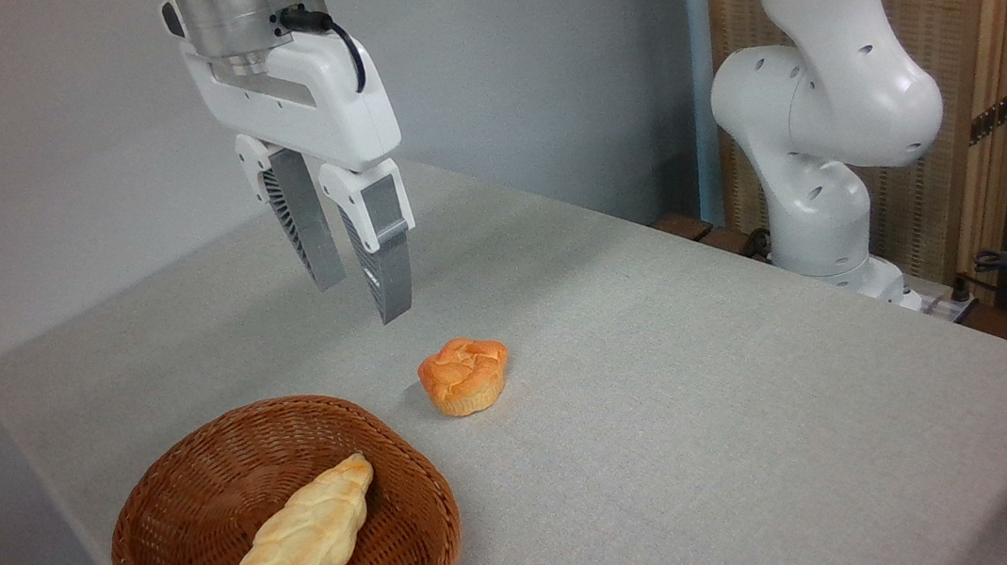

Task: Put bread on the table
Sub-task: 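Lower the open gripper down into the wicker basket over the long bread roll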

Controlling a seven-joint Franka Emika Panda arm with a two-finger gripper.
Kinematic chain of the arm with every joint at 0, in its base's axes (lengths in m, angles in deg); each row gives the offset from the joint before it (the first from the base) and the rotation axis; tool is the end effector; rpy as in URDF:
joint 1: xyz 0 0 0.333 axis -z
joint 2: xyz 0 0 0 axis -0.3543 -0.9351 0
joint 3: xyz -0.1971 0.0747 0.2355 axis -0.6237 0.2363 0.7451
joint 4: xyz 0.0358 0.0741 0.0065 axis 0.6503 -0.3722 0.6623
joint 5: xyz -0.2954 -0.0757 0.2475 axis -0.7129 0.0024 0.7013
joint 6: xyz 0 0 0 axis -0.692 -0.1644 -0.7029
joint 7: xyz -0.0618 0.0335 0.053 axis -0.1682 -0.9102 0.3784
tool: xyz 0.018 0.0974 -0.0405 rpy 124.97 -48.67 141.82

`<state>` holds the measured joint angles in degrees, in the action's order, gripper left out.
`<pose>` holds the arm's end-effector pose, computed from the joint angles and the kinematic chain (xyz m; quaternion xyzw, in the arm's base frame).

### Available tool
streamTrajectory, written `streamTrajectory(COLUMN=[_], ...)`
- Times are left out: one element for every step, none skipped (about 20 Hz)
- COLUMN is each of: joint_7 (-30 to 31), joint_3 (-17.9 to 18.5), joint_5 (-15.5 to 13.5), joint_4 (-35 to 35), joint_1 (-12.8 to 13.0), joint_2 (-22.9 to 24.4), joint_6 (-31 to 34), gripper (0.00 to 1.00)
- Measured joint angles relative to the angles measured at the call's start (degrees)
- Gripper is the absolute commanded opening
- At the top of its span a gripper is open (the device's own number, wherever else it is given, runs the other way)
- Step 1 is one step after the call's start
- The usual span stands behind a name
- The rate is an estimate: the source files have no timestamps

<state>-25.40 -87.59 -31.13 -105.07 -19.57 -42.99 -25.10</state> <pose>0.5623 -0.0536 0.6134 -0.9253 0.3792 -0.0077 0.0032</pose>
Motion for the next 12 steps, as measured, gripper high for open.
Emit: streamTrajectory(joint_7=[0.0, -0.1, -0.2, -0.3, -0.5, -0.6, -0.6, -0.6, -0.6, -0.6, -0.4, 0.4], joint_3=[0.0, 0.0, 0.1, 0.1, 0.1, 0.1, 0.1, 0.1, 0.1, 0.1, 0.1, 0.2], joint_5=[0.0, 0.0, 0.0, 0.0, 0.0, 0.0, 0.0, 0.0, 0.0, 0.0, -0.1, -0.3], joint_4=[0.0, -0.2, -0.5, -0.8, -1.0, -1.1, -1.2, -1.3, -1.3, -1.3, -1.3, -1.4], joint_1=[0.0, 0.0, -0.1, -0.1, -0.1, -0.1, -0.1, -0.1, -0.1, -0.1, -0.1, -0.1], joint_2=[0.0, 0.1, 0.1, 0.2, 0.3, 0.4, 0.4, 0.4, 0.5, 0.5, 0.5, 0.5], joint_6=[0.0, 0.0, 0.0, 0.0, 0.0, 0.0, 0.0, 0.0, 0.0, -0.1, -0.6, -1.5], gripper=[1.00, 1.00, 1.00, 1.00, 1.00, 1.00, 1.00, 1.00, 1.00, 1.00, 1.00, 1.00])
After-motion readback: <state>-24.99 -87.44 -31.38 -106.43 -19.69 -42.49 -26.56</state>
